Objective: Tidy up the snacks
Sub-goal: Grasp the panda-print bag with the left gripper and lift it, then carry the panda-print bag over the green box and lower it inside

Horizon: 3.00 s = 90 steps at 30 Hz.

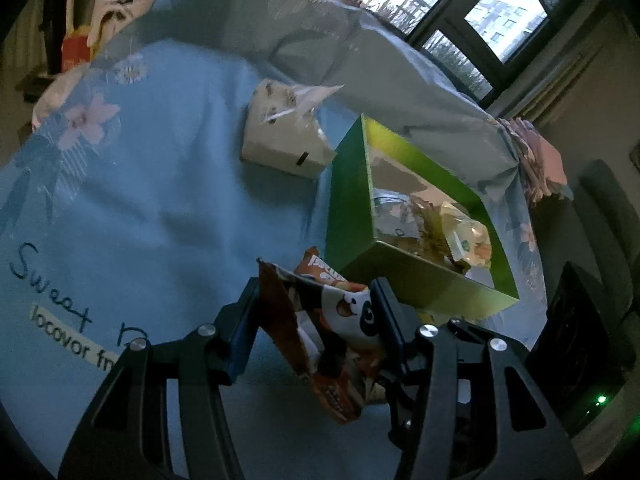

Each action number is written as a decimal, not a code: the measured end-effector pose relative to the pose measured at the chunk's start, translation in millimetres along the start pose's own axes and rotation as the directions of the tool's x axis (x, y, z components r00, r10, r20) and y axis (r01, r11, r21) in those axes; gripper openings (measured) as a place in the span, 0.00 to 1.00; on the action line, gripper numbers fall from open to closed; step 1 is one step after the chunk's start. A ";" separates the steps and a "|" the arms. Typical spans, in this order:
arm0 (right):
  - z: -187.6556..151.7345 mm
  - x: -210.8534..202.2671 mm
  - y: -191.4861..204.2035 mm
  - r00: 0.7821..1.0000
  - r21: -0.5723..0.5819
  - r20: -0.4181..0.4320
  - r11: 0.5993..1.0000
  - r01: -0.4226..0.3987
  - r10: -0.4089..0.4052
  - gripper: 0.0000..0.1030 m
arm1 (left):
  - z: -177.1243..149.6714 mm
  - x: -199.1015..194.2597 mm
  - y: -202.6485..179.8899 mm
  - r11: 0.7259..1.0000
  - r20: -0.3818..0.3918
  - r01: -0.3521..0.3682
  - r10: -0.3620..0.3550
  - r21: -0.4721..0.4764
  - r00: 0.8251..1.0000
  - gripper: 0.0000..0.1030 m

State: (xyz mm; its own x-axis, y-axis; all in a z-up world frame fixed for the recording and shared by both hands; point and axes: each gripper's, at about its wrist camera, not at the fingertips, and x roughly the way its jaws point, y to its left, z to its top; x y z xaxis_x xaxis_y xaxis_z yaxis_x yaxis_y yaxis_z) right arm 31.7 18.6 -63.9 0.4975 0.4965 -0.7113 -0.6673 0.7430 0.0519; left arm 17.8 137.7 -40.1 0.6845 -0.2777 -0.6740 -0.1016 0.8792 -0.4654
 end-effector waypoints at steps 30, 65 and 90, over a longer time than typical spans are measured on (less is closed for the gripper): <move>-14.1 -133.9 -29.9 0.963 0.106 0.247 0.991 0.087 -0.111 0.21 | -7.3 -43.8 -133.9 0.958 0.094 0.042 -0.071 0.282 0.993 0.53; 14.1 -96.5 -101.8 0.942 0.177 0.179 0.951 0.254 -0.285 0.21 | 50.7 55.9 -145.0 0.940 0.041 0.182 -0.202 0.288 0.979 0.53; 31.7 -37.8 -111.9 0.949 0.104 0.026 0.945 0.309 -0.313 0.21 | 63.9 100.3 -109.7 0.961 0.006 0.177 -0.182 0.211 0.983 0.53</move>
State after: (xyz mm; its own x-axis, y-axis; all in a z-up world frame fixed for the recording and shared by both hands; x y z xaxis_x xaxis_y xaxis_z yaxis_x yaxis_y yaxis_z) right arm 105.1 -69.1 -20.6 0.6959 0.2504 -0.6731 -0.4193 0.9026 -0.0977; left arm 143.7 38.1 -20.0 0.6963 -0.4305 -0.5743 0.1752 0.8779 -0.4457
